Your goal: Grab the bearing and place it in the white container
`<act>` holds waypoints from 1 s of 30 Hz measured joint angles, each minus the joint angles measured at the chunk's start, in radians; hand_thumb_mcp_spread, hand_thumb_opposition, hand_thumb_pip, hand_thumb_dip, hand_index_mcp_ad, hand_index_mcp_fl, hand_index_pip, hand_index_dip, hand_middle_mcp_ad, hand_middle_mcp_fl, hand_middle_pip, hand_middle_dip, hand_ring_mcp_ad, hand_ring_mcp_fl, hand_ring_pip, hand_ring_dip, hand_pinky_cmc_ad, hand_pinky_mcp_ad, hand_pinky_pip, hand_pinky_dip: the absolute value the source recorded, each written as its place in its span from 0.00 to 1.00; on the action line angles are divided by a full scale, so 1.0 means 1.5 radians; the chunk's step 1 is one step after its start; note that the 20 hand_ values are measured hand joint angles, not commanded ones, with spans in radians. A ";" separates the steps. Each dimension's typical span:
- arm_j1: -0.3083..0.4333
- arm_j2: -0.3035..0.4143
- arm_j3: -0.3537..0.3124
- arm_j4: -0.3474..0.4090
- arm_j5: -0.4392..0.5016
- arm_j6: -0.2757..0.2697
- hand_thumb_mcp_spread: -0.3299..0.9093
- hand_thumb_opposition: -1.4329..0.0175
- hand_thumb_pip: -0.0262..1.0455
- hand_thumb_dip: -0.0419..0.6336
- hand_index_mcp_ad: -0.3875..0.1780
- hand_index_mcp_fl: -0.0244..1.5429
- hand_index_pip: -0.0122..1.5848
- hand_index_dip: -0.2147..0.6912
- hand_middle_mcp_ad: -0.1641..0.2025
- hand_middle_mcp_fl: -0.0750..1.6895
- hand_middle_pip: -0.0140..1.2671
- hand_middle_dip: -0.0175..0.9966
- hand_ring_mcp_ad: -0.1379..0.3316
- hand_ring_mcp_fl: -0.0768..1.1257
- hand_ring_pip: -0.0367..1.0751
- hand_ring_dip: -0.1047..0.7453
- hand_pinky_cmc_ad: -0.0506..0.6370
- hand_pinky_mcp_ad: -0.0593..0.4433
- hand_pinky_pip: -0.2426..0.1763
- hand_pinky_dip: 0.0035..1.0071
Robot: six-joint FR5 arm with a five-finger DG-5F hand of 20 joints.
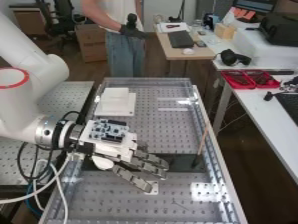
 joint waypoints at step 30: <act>0.002 -0.005 0.002 0.003 0.006 0.019 0.68 0.37 0.55 0.58 0.38 0.11 0.84 0.49 0.62 0.06 0.12 0.22 0.51 0.07 0.13 0.23 0.61 0.67 0.40 0.19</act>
